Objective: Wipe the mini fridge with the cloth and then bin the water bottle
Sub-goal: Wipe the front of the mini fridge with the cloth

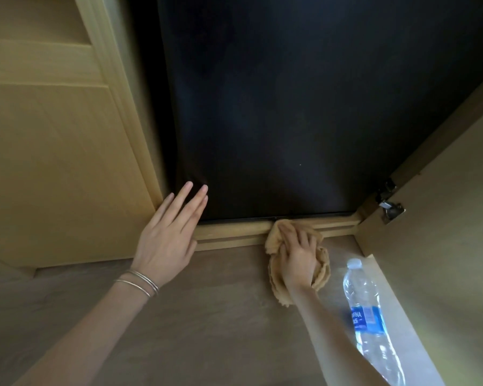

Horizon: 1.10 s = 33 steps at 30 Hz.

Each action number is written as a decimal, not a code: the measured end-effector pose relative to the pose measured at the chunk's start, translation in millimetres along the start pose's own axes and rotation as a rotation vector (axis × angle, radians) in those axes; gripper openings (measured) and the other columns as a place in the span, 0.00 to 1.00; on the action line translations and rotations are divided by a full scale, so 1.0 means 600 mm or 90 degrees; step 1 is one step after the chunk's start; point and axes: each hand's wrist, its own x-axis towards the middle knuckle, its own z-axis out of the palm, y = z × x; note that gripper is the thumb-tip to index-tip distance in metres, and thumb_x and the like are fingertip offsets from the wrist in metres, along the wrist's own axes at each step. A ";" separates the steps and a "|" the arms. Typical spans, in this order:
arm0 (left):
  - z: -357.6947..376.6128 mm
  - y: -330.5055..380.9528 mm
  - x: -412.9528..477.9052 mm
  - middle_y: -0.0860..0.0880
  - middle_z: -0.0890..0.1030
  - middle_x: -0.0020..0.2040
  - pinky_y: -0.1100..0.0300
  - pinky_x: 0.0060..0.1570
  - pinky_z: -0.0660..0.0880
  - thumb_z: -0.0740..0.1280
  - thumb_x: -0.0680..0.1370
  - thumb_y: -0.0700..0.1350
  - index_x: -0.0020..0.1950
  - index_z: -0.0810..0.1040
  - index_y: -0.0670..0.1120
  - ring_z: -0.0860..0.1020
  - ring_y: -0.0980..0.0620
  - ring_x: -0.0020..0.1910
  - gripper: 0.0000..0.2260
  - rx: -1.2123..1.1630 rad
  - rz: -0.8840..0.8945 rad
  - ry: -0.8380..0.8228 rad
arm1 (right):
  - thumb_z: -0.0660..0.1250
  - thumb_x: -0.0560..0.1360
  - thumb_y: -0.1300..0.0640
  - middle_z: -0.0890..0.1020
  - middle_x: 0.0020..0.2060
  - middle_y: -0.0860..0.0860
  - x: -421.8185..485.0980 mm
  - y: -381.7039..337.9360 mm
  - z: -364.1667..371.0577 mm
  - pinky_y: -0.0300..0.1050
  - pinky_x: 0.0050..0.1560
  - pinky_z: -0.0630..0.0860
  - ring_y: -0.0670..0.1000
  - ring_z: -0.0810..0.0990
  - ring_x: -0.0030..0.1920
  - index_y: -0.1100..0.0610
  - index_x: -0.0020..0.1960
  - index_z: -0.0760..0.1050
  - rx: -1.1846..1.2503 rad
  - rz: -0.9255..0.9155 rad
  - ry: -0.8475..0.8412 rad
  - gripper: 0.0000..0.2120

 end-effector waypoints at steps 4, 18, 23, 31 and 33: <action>0.001 -0.003 0.001 0.42 0.62 0.77 0.46 0.72 0.56 0.72 0.68 0.39 0.74 0.64 0.38 0.57 0.42 0.77 0.36 -0.001 0.009 -0.003 | 0.52 0.72 0.56 0.79 0.55 0.51 -0.003 -0.044 0.016 0.50 0.42 0.78 0.55 0.70 0.52 0.50 0.61 0.75 -0.016 -0.033 -0.043 0.21; -0.004 0.000 -0.002 0.43 0.61 0.77 0.45 0.73 0.55 0.72 0.68 0.40 0.74 0.64 0.38 0.55 0.41 0.77 0.36 0.021 0.008 -0.023 | 0.58 0.72 0.57 0.75 0.57 0.57 -0.007 -0.040 0.013 0.49 0.57 0.68 0.56 0.68 0.55 0.51 0.63 0.73 0.109 -0.041 0.059 0.20; -0.012 -0.008 -0.003 0.42 0.62 0.77 0.47 0.73 0.57 0.73 0.67 0.40 0.74 0.65 0.37 0.56 0.41 0.77 0.36 0.036 0.026 -0.036 | 0.57 0.75 0.56 0.73 0.57 0.57 -0.025 -0.092 0.044 0.48 0.51 0.74 0.54 0.68 0.56 0.52 0.65 0.72 0.103 -0.073 -0.010 0.19; -0.008 -0.009 -0.002 0.43 0.62 0.77 0.47 0.72 0.56 0.74 0.67 0.41 0.74 0.66 0.37 0.56 0.41 0.77 0.36 0.048 0.028 -0.041 | 0.62 0.72 0.61 0.77 0.55 0.54 -0.040 -0.171 0.064 0.52 0.44 0.78 0.57 0.73 0.52 0.52 0.61 0.74 0.014 -0.305 -0.125 0.18; -0.008 -0.006 -0.003 0.43 0.62 0.77 0.47 0.72 0.57 0.74 0.67 0.40 0.74 0.66 0.37 0.56 0.41 0.77 0.37 0.036 0.021 -0.028 | 0.69 0.69 0.62 0.76 0.55 0.52 -0.048 -0.150 0.051 0.51 0.43 0.77 0.56 0.72 0.52 0.51 0.60 0.76 -0.012 -0.501 -0.187 0.20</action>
